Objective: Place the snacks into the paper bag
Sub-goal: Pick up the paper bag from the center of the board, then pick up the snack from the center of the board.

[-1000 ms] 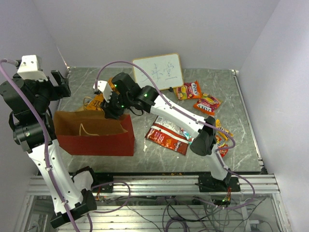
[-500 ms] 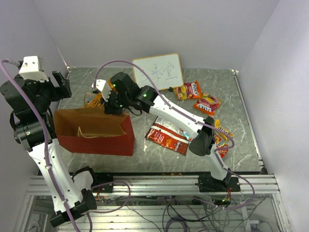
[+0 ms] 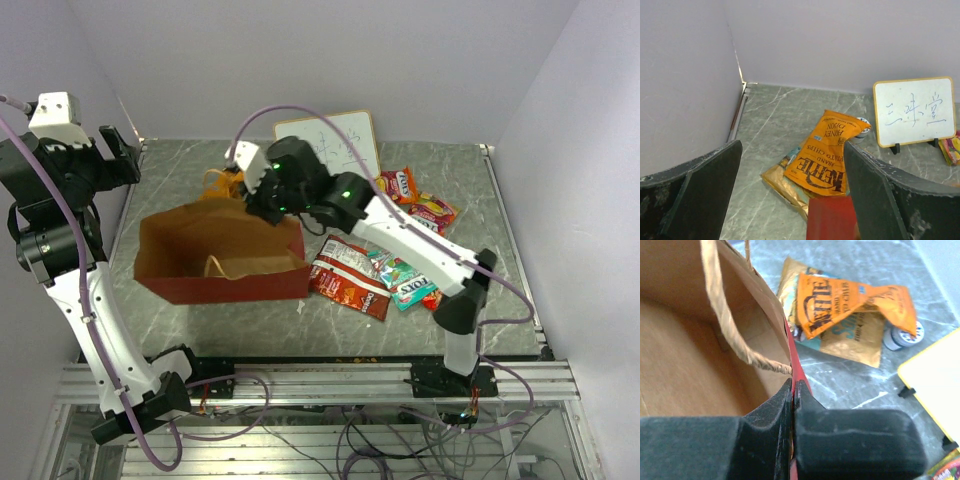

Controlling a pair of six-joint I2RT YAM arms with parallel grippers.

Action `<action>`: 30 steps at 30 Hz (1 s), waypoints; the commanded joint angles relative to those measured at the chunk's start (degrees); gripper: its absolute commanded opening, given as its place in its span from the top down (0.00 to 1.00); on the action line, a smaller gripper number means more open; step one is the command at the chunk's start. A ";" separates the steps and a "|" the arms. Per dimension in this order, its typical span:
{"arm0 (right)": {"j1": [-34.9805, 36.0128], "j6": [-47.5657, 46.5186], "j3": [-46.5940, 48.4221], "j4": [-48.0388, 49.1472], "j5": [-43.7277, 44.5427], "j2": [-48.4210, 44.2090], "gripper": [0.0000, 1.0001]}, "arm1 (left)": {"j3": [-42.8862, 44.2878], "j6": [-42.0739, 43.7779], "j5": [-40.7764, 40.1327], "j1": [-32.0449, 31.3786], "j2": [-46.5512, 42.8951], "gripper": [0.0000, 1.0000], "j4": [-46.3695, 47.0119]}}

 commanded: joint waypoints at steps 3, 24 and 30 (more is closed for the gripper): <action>-8.79 3.26 -2.08 2.97 -0.11 -5.11 1.00 | -2.01 -2.61 2.12 0.59 -0.52 0.06 4.98; -26.68 8.14 -27.64 10.59 13.38 -23.31 1.00 | -23.42 12.78 -7.42 -20.46 4.74 0.00 3.62; -29.08 8.65 -33.13 12.27 13.34 -26.17 1.00 | -25.19 15.30 -13.82 -29.02 13.51 0.00 10.49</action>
